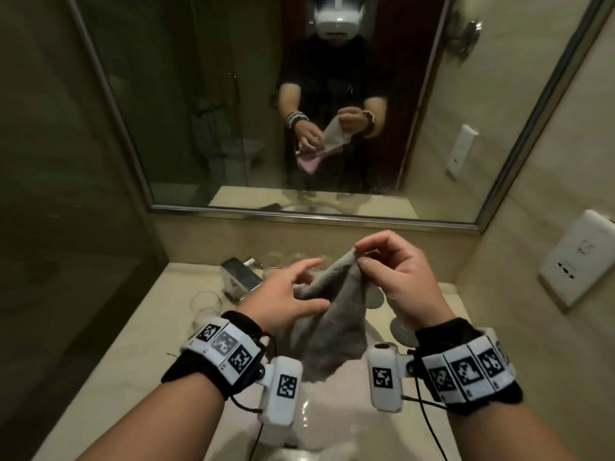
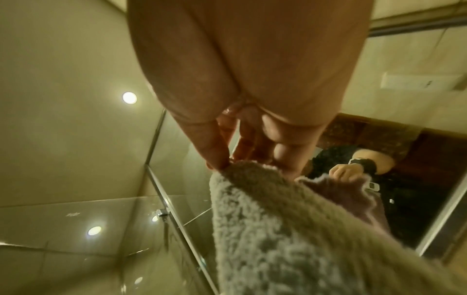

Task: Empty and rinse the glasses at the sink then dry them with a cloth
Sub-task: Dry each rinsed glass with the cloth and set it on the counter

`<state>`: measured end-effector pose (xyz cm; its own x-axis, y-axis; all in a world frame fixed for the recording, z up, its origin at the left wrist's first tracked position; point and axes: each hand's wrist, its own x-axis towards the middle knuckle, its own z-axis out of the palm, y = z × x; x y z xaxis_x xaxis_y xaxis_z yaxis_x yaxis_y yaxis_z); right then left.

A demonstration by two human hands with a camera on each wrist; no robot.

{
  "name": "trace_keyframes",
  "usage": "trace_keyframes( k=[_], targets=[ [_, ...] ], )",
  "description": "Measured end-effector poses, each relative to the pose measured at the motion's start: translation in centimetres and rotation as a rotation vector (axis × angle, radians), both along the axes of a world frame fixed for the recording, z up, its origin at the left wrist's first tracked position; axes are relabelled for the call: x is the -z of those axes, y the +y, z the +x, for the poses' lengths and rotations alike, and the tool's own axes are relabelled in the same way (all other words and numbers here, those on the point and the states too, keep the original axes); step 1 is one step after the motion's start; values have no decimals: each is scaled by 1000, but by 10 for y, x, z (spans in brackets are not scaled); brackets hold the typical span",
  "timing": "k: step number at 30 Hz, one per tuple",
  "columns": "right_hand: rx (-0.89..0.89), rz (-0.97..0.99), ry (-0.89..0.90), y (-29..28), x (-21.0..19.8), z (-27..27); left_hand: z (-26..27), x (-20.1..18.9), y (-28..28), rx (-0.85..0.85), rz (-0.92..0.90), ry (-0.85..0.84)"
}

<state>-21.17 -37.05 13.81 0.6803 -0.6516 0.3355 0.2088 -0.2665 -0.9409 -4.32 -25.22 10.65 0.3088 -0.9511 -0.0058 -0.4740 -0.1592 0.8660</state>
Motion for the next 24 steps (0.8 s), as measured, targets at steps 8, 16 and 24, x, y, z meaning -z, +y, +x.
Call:
trace_keyframes(
  k=[8, 16, 24],
  targets=[
    [-36, 105, 15, 14, 7, 20, 21, -2, 25, -111, -134, -111],
    [-174, 843, 193, 31, 60, 27, 20, -20, 37, -145, -254, -201],
    [-204, 551, 133, 73, 86, 47, 22, -22, 35, -126, -134, -339]
  ],
)
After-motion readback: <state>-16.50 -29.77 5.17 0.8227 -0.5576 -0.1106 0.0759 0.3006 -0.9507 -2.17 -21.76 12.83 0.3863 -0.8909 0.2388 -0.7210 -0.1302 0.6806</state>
